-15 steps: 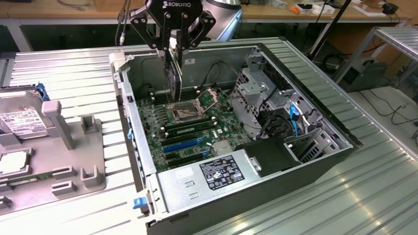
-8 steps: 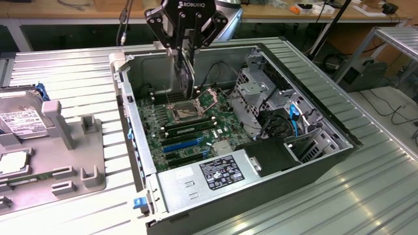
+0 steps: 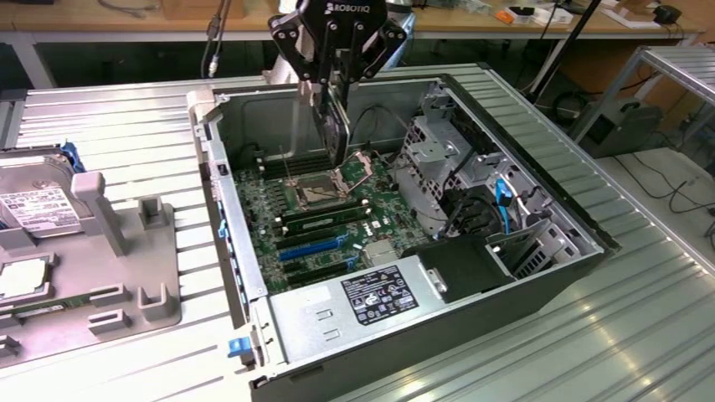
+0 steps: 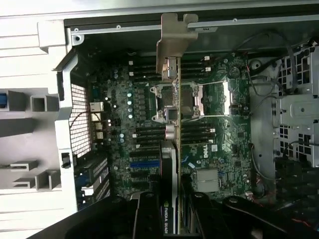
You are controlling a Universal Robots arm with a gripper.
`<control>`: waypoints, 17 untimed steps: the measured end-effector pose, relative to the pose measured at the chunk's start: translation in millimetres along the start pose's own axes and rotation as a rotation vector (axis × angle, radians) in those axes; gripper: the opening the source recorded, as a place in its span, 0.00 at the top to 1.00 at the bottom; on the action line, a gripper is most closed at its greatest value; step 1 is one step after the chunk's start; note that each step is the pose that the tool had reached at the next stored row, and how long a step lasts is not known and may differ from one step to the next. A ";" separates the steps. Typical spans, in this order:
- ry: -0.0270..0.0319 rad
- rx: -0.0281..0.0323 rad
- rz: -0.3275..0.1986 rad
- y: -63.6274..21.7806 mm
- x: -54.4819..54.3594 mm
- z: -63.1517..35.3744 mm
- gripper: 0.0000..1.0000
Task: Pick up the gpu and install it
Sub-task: 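Pick up the gpu and move the gpu toward the slot, then insert the gpu into the slot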
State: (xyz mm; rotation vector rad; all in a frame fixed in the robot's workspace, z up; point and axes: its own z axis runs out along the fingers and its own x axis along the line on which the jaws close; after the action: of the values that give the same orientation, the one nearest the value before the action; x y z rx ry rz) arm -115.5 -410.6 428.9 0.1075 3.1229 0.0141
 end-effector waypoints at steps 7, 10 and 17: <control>0.0002 0.0000 0.000 1.2 -17.1 0.3 0.73; 0.0002 0.0000 0.000 1.6 -23.8 0.4 0.73; 0.0002 0.0000 0.000 1.6 -23.9 0.4 0.73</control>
State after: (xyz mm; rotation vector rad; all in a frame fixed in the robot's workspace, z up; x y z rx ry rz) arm -91.5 -410.6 428.9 0.1075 3.1231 0.0142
